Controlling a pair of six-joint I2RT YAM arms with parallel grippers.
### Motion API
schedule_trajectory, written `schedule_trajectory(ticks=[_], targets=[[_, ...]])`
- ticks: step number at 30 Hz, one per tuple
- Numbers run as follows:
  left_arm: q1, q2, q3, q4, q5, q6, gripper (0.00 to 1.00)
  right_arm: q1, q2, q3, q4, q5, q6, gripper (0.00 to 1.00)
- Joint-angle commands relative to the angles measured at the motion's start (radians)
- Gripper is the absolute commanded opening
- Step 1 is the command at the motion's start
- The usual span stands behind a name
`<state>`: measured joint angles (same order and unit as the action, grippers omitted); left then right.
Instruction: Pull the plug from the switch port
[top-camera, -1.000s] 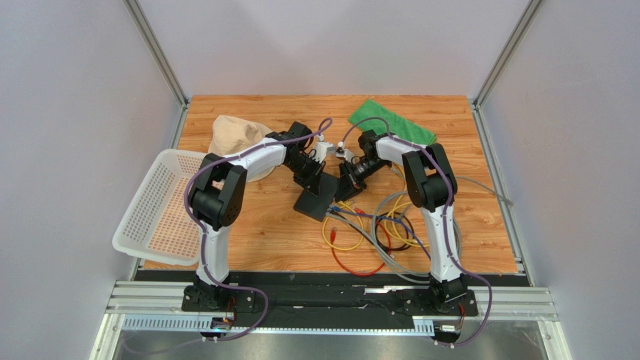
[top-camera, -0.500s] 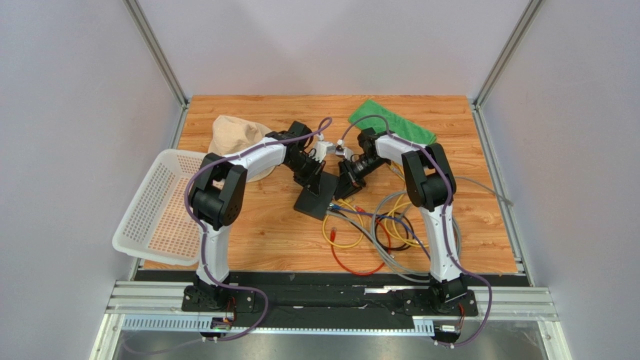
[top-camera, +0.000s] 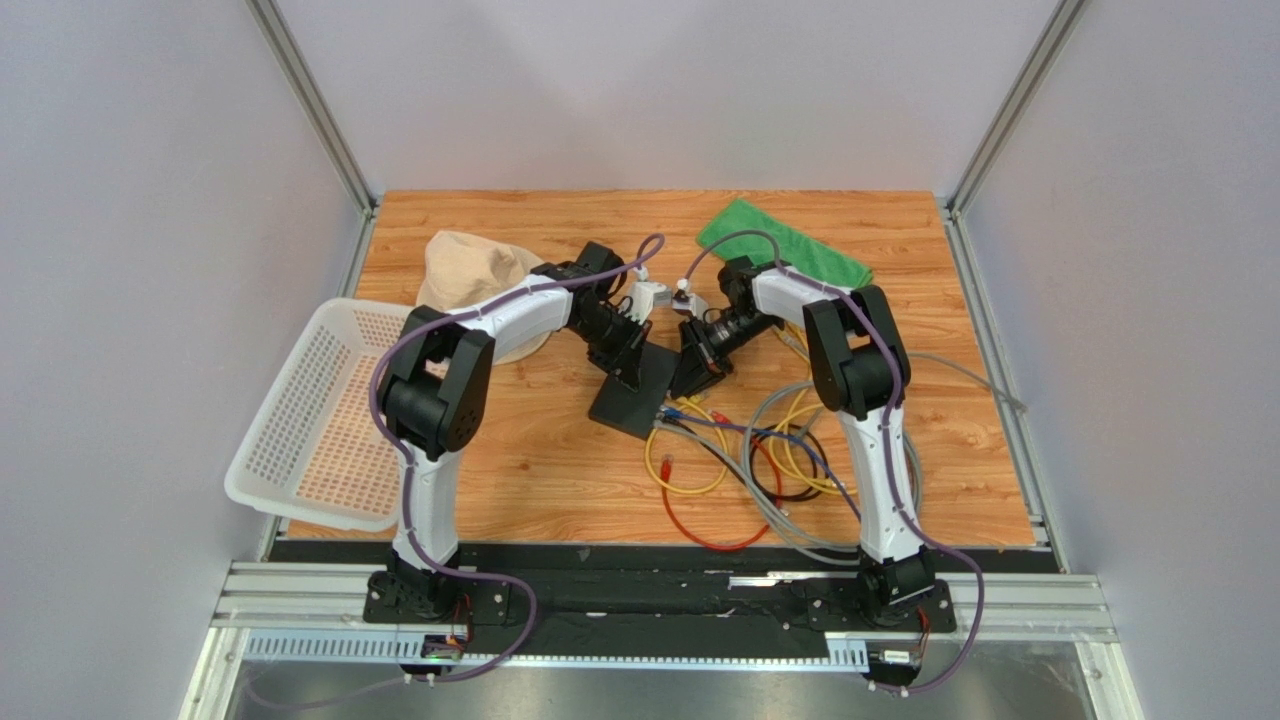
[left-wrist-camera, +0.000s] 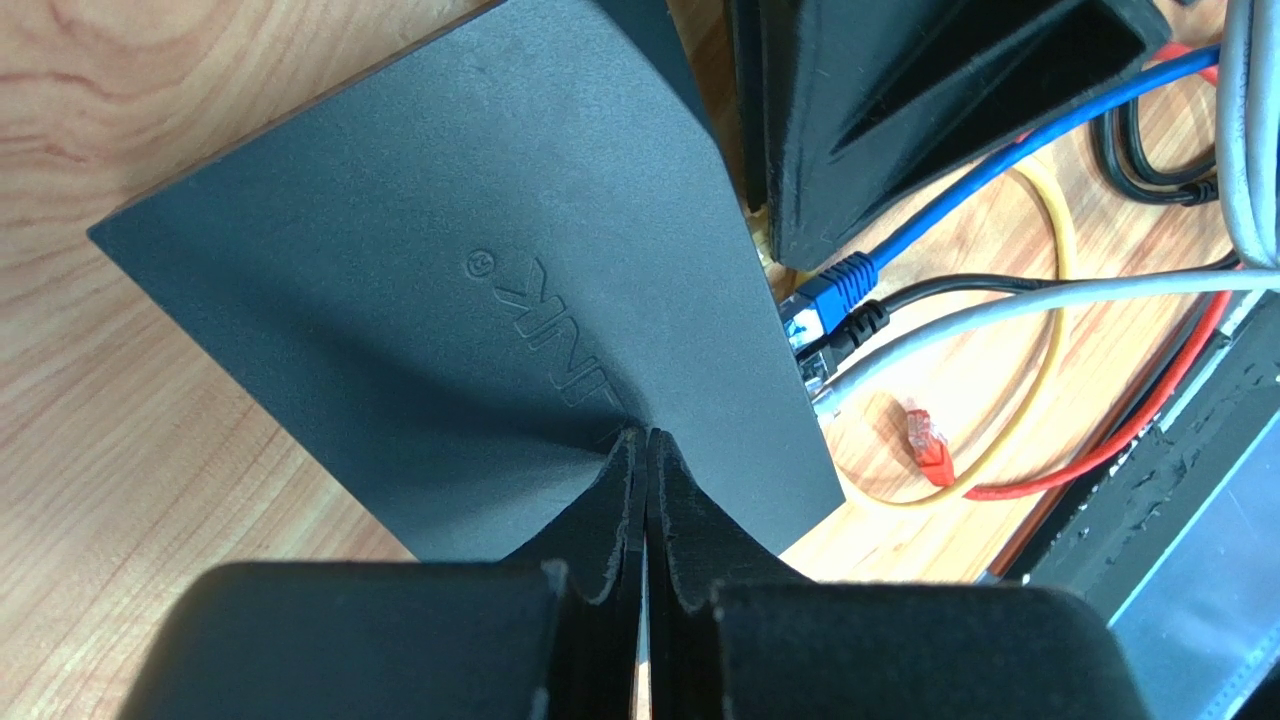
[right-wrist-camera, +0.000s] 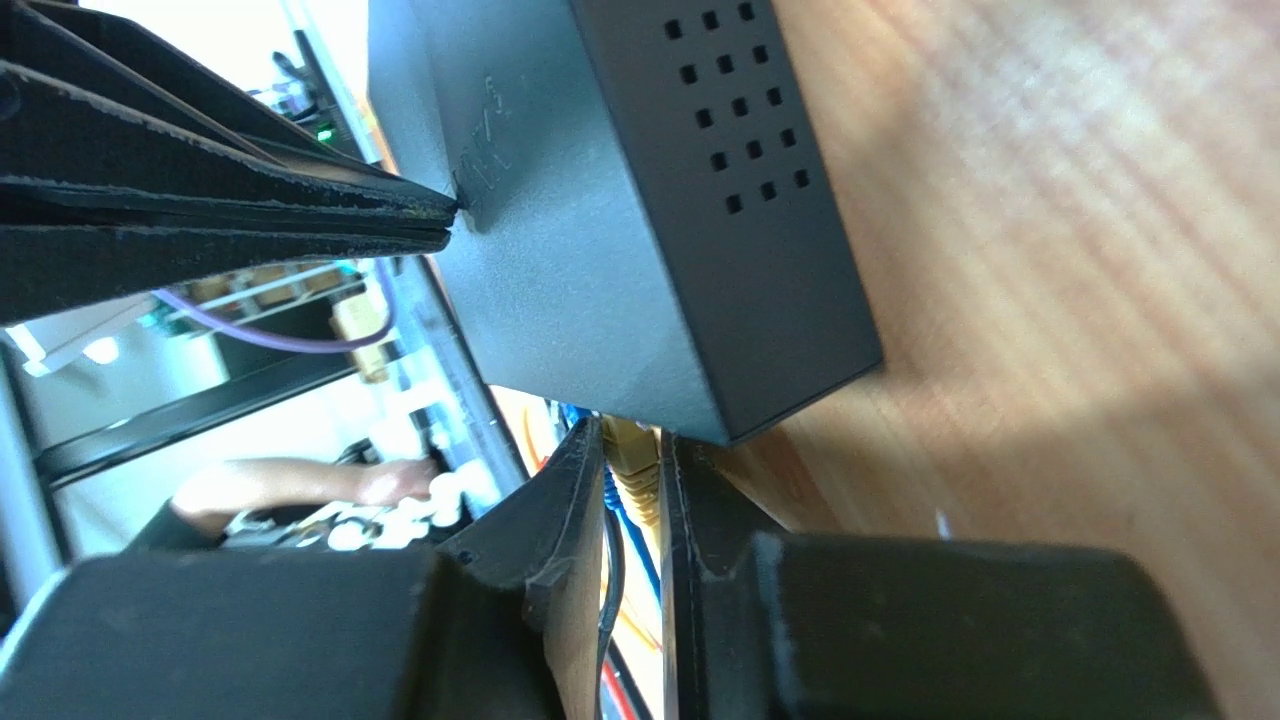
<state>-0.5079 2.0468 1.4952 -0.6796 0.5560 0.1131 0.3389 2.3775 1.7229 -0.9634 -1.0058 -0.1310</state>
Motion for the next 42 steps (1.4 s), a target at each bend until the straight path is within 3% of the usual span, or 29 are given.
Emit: schedule_trajectory(ticks=[1, 8, 19, 28, 33, 40, 42], targets=[[-0.006, 0.058, -0.023, 0.028, -0.100, 0.031, 0.00, -0.017, 0.057, 0.017, -0.002, 0.055, -0.099, 0.00], [-0.009, 0.058, -0.021, 0.026, -0.102, 0.033, 0.00, -0.012, -0.115, -0.220, 0.222, 0.223, 0.030, 0.00], [-0.014, 0.046, -0.027, 0.023, -0.105, 0.040, 0.00, -0.058, -0.086, -0.050, 0.141, 0.202, 0.028, 0.00], [-0.014, 0.042, -0.027, 0.011, -0.102, 0.046, 0.00, -0.204, -0.248, -0.005, -0.004, 0.280, -0.172, 0.00], [-0.020, 0.046, -0.026, 0.009, -0.093, 0.053, 0.00, -0.262, -0.256, 0.144, -0.101, 0.430, -0.366, 0.00], [-0.024, 0.035, -0.027, 0.011, -0.088, 0.056, 0.00, -0.259, -0.259, 0.274, -0.051, 0.754, -0.427, 0.03], [-0.024, 0.033, -0.029, 0.014, -0.085, 0.059, 0.00, -0.258, -0.253, 0.296, -0.037, 0.802, -0.449, 0.09]])
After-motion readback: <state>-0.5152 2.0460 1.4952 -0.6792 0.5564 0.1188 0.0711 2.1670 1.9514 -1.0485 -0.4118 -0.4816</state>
